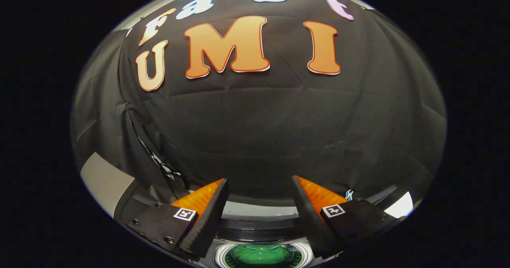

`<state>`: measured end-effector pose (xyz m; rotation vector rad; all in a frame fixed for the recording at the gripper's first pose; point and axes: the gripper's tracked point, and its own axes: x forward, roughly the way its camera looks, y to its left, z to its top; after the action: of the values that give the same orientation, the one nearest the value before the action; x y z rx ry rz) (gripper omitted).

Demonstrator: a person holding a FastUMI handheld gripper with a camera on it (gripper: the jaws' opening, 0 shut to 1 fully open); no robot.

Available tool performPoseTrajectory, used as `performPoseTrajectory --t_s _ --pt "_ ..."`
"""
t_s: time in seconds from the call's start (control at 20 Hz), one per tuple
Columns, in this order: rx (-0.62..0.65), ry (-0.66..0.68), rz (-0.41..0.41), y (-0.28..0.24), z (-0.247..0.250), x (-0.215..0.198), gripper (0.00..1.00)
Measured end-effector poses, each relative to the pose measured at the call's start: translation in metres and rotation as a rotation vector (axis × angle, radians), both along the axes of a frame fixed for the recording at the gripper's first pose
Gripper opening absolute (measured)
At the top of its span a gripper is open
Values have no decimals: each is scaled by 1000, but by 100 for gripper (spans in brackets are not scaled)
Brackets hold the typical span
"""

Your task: Put the clothes into the washing machine and then close the washing machine lid.

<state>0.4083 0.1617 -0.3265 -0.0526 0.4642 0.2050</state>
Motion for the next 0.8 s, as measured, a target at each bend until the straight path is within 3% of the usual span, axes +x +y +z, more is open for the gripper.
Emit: performPoseTrajectory --t_s 0.25,0.8 --pt "2 -29 -3 -7 -2 -48 99" --pt "-2 52 3 -24 -35 -155 99"
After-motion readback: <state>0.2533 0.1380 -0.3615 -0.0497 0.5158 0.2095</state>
